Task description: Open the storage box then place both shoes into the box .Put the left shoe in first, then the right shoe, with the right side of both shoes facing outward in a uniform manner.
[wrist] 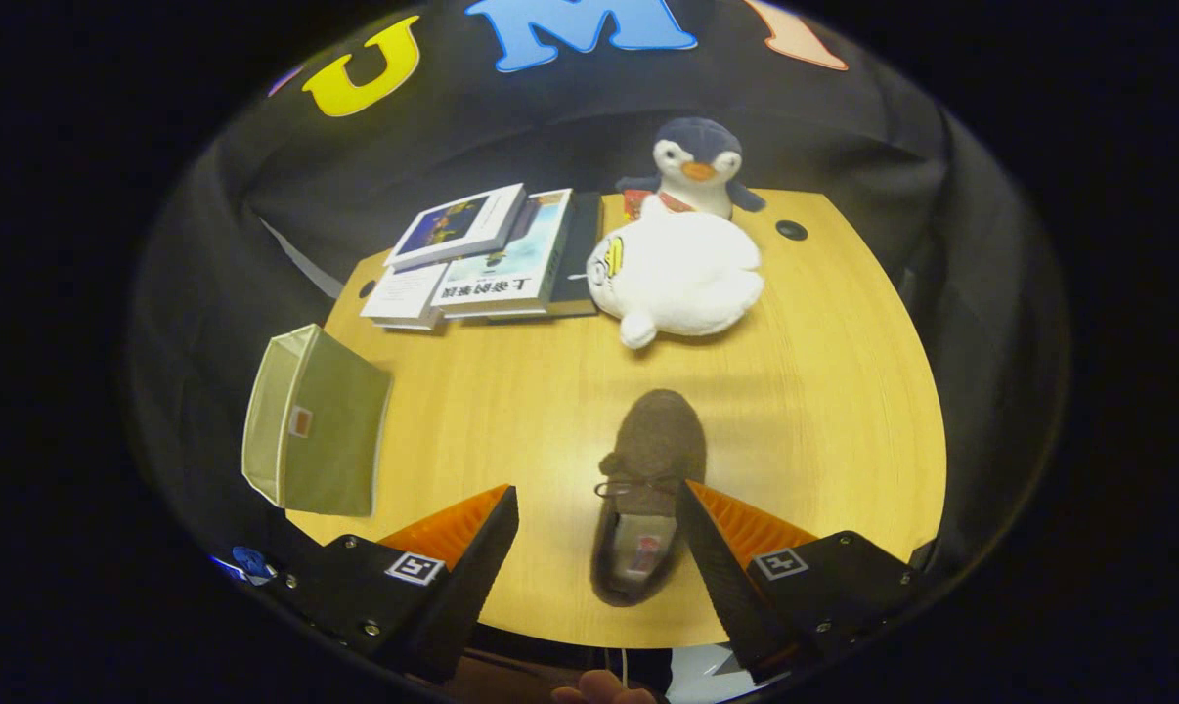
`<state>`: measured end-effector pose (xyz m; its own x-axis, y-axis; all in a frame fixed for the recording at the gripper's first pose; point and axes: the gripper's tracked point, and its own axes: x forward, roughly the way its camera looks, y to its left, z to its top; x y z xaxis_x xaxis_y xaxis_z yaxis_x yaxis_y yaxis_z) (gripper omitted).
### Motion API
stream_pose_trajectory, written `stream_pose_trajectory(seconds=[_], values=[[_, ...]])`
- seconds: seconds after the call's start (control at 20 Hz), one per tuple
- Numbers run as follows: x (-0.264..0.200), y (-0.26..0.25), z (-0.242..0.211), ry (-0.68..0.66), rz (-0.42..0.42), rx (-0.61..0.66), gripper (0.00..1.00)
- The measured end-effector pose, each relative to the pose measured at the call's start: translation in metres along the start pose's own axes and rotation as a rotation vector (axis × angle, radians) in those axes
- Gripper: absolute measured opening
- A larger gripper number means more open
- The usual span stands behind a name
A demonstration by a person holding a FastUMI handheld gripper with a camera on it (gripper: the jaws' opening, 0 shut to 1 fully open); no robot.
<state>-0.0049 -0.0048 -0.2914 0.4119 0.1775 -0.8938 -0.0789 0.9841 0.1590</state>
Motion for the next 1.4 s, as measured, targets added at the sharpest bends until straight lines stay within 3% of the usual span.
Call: stream_pose_trajectory(seconds=[0.65, 0.8, 0.9, 0.95, 1.0, 1.1, 1.4], values=[[0.073, -0.064, -0.059, 0.137, -0.132, 0.015, 0.97], [0.096, -0.075, -0.064, 0.176, -0.175, -0.041, 0.83], [0.104, -0.064, -0.06, 0.176, -0.131, -0.009, 0.77], [0.106, -0.059, -0.058, 0.176, -0.11, 0.018, 0.67], [0.107, -0.059, -0.056, 0.178, -0.111, 0.023, 0.42], [0.102, -0.06, -0.048, 0.166, -0.119, 0.04, 0.04], [0.087, -0.03, -0.035, 0.153, -0.05, 0.014, 0.0]])
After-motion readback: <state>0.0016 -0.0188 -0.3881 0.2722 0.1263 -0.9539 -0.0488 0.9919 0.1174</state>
